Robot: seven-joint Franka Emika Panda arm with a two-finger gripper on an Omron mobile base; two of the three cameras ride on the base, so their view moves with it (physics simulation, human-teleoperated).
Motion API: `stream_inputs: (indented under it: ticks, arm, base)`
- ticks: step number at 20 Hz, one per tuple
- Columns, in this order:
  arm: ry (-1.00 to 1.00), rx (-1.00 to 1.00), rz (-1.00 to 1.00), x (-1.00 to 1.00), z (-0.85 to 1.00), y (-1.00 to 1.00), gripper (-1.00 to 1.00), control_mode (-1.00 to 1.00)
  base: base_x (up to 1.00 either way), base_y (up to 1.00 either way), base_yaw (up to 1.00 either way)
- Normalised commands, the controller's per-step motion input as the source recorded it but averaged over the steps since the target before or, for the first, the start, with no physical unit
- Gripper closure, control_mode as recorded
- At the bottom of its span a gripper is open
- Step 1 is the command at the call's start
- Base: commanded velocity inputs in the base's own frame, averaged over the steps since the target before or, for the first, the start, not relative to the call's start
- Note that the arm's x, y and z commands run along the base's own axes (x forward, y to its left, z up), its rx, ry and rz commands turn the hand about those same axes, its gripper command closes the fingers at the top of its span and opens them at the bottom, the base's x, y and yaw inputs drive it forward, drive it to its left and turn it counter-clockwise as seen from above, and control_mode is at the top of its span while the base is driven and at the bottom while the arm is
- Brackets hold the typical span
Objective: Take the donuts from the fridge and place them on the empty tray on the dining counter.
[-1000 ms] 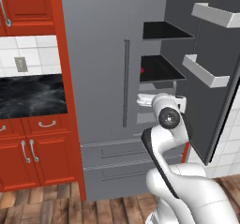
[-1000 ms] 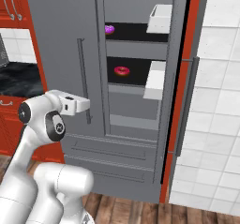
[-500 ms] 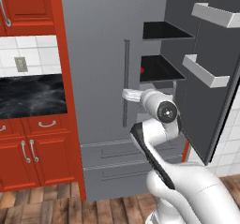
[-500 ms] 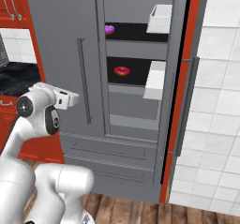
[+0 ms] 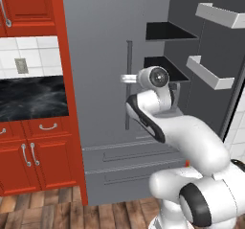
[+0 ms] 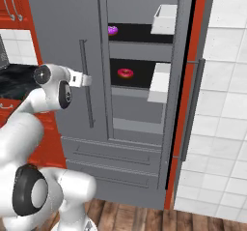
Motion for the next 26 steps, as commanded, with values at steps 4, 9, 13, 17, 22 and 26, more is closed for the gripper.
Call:
stream_inputs:
  ticks: [4, 9, 13, 17, 22, 26]
  arm:
    - [0.13, 0.0, 0.1, 1.0, -0.03, 0.0, -1.0, -1.0]
    - [-0.08, 0.0, 0.11, 0.91, -0.5, 0.0, -1.0, -1.0]
    - [-0.45, 0.0, 0.11, 0.69, -0.71, 0.0, -1.0, -1.0]
    - [-0.26, 0.0, 0.02, 0.97, -0.32, 0.0, 1.0, -1.0]
    - [0.07, 0.0, 0.03, 1.0, -0.01, 0.0, 1.0, -1.0]
    - [0.21, -0.03, 0.06, 0.44, 0.18, 0.03, 1.0, -1.0]
  base:
    - [0.0, 0.0, 0.0]
    - [0.0, 0.0, 0.0]
    - [0.0, 0.0, 0.0]
    - [0.0, 0.0, 0.0]
    - [0.0, 0.0, 0.0]
    - [0.0, 0.0, 0.0]
